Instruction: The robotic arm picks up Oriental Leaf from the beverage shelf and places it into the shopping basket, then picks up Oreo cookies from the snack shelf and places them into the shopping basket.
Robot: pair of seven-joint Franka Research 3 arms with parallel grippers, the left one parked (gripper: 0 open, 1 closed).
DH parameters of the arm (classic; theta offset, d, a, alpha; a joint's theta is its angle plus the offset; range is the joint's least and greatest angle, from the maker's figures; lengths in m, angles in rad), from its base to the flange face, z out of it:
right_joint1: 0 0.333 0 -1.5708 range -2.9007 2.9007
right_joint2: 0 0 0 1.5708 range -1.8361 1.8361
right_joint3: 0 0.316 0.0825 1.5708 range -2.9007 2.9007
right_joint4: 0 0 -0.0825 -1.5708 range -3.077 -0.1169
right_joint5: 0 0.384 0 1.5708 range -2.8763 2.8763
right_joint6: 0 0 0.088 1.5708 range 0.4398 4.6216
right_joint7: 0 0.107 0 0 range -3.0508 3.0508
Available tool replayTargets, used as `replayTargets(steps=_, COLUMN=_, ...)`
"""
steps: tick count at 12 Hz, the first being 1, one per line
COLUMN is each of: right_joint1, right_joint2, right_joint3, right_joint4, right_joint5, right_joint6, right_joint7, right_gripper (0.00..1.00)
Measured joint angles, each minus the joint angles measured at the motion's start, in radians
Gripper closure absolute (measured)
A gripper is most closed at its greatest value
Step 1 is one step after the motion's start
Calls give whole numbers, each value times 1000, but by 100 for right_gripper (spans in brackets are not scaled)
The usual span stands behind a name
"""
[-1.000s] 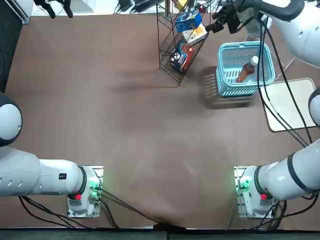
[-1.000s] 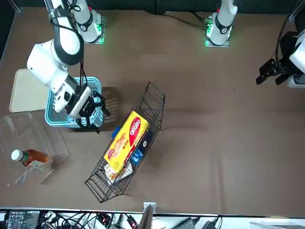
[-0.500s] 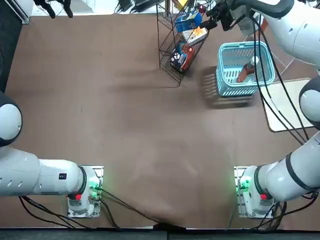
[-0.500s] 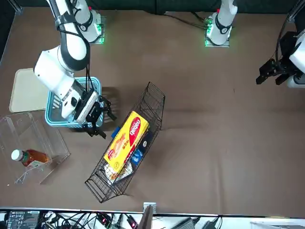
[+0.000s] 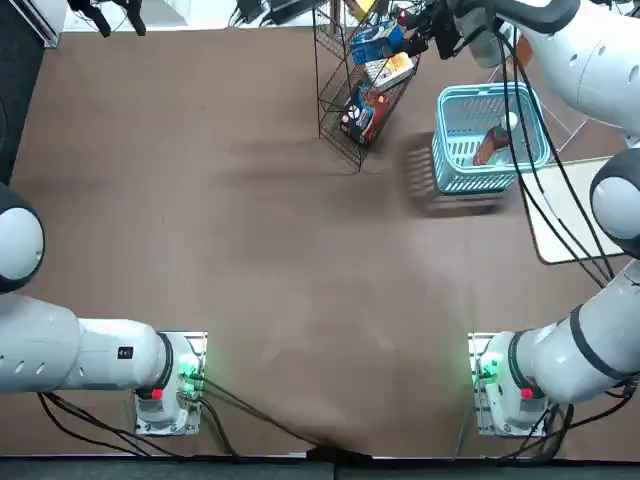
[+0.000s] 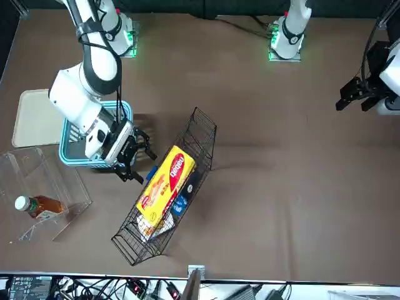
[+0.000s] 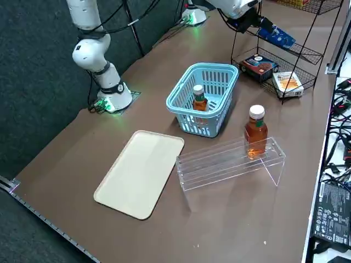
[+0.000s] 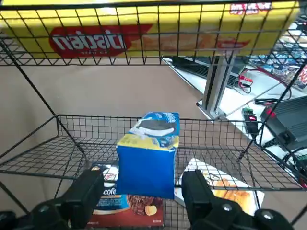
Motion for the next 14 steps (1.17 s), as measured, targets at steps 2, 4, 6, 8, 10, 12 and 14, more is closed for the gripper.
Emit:
replayTargets(steps=2, right_joint1=3, right_joint2=9, right_joint3=0, right_joint4=8, right_joint5=0, right_joint6=1, right_joint7=0, right_gripper=0)
replayTargets(steps=4, right_joint1=5, right_joint2=14, right_joint3=0, right_joint4=12, right_joint5=1, right_joint6=1, right_joint7=0, right_gripper=0)
replayTargets(steps=6, right_joint1=5, right_joint2=14, right_joint3=0, right_joint4=14, right_joint5=1, right_joint6=2, right_joint7=0, right_gripper=0)
replayTargets(steps=8, right_joint1=6, right_joint2=16, right_joint3=0, right_joint4=17, right_joint5=2, right_joint6=2, right_joint7=0, right_gripper=0)
replayTargets(steps=10, right_joint1=7, right_joint2=27, right_joint3=0, right_joint4=25, right_joint5=2, right_joint6=2, right_joint7=0, right_gripper=0)
replayTargets(steps=12, right_joint1=9, right_joint2=56, right_joint3=0, right_joint4=46, right_joint5=2, right_joint6=2, right_joint7=-1, right_gripper=0)
replayTargets(steps=14, right_joint1=10, right_joint2=69, right_joint3=0, right_joint4=62, right_joint5=2, right_joint6=3, right_joint7=-2, right_gripper=0)
